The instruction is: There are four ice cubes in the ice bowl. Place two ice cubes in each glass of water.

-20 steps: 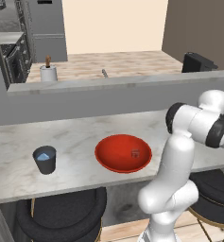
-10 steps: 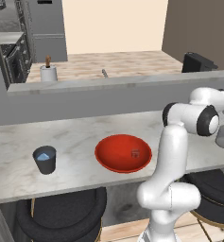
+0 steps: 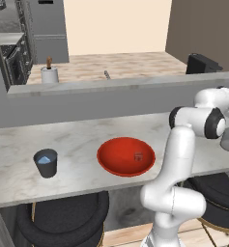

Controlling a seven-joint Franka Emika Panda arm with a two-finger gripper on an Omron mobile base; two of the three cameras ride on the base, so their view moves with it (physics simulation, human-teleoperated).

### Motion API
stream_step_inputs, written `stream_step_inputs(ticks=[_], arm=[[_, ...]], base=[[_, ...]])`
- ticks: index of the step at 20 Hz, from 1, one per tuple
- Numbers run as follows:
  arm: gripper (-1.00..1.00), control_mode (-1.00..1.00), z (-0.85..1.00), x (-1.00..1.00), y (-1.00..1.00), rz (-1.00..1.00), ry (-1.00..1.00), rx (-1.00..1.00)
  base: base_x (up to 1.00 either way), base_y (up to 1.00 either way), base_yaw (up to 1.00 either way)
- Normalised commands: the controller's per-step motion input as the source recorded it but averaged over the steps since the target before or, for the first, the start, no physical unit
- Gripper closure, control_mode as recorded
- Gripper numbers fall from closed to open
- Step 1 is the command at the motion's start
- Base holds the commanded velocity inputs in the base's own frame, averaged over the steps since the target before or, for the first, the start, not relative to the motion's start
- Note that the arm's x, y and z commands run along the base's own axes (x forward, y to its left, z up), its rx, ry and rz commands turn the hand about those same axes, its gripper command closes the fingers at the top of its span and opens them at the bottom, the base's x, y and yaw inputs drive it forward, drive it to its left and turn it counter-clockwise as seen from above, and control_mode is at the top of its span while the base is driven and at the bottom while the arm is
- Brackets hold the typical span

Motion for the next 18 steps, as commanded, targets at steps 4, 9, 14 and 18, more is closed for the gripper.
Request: stream_step_inputs(ticks=[4, 9, 14, 18], arm=[[1.00, -1.00, -0.36, 0.00, 0.13, -0.05, 0.05, 0.00], [1.00, -1.00, -0.39, 0.05, -0.24, -0.01, 0.00, 0.00], [1.00, -1.00, -0.22, 0.07, -0.26, 0.00, -0.01, 0.01], [1.00, -1.00, -0.06, 0.09, -0.06, 0.00, 0.00, 0.01]], base=[[0.00, 0.00, 0.00], [0.00, 0.00, 0.00], [0.00, 0.00, 0.00], [0.00, 0.00, 0.00]])
